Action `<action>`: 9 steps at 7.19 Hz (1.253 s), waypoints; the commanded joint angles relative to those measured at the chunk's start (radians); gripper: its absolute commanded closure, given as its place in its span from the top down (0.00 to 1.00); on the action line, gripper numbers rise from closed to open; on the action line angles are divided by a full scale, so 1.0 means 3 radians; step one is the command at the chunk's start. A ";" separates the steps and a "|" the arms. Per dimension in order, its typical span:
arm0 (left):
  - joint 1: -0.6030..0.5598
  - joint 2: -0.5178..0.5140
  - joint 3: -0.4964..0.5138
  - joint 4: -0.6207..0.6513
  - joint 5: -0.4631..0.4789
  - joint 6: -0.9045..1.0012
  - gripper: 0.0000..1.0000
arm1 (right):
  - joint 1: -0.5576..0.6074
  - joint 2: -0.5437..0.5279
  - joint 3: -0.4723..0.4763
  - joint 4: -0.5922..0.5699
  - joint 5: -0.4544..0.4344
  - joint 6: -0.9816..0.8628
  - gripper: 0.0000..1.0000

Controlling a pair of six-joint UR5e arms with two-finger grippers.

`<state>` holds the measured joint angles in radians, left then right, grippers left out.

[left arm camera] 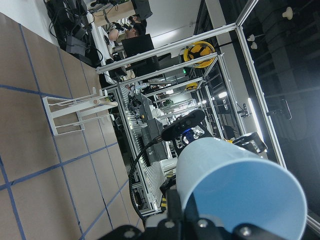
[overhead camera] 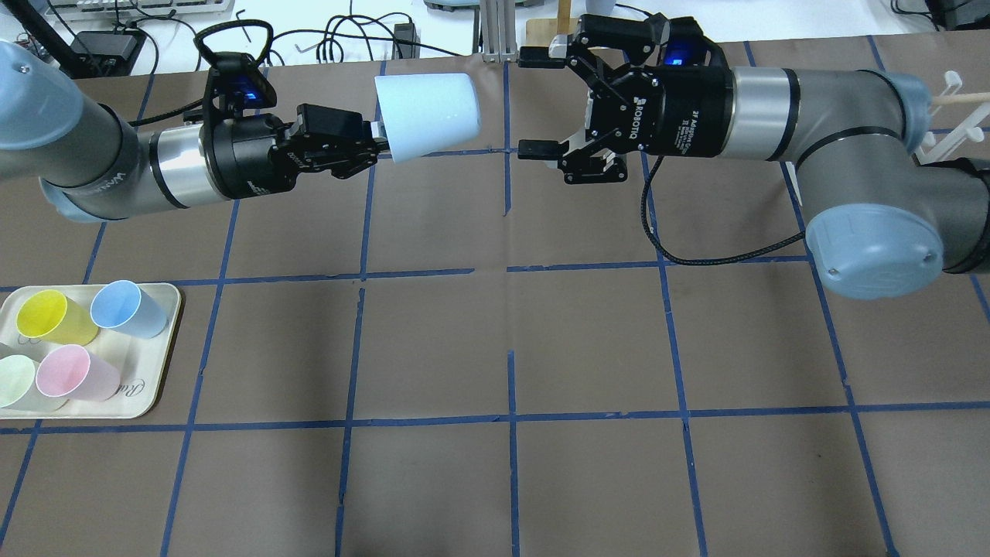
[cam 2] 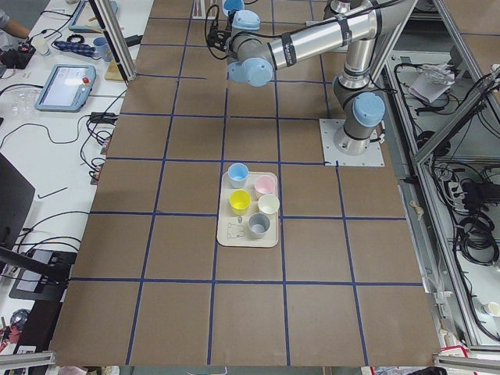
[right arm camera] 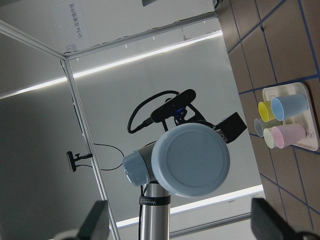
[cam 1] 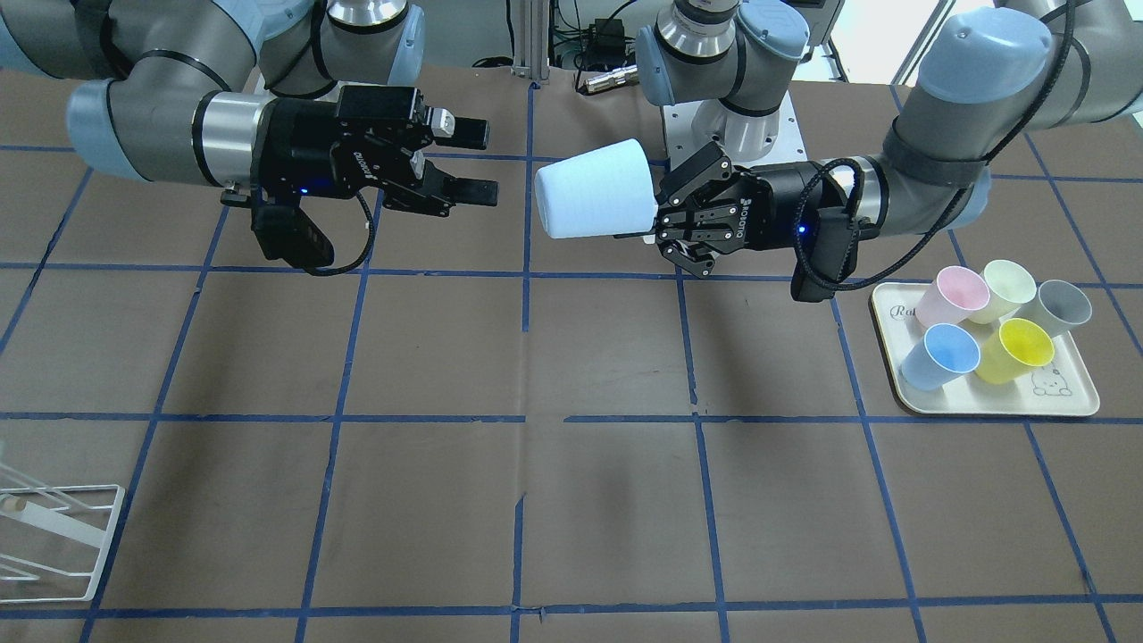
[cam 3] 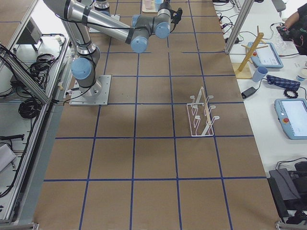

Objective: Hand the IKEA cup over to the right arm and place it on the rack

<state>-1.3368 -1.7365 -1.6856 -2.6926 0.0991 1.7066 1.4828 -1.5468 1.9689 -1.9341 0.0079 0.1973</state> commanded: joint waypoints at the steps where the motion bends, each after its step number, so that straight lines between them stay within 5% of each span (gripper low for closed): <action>1: -0.0064 0.0005 -0.0006 -0.0009 -0.0023 0.0013 0.00 | 0.0109 0.0129 -0.0023 -0.0062 -0.0001 0.0028 1.00; 5: -0.0069 0.0000 -0.0006 -0.0003 -0.0018 0.0008 0.00 | 0.0181 0.0150 -0.0069 -0.0098 -0.0031 0.0196 0.99; 7: -0.0069 -0.0005 -0.0006 -0.0003 -0.0024 0.0013 0.00 | 0.0181 0.0155 -0.0084 -0.0103 -0.0016 0.0268 0.87; 9: -0.0080 -0.0010 -0.0006 -0.0003 -0.0013 0.0008 0.00 | 0.0186 0.0328 -0.0242 -0.0098 -0.0011 0.0278 0.86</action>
<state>-1.3591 -1.7390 -1.6874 -2.6937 0.0921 1.7101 1.5375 -1.4829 1.9247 -1.9647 0.0056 0.2773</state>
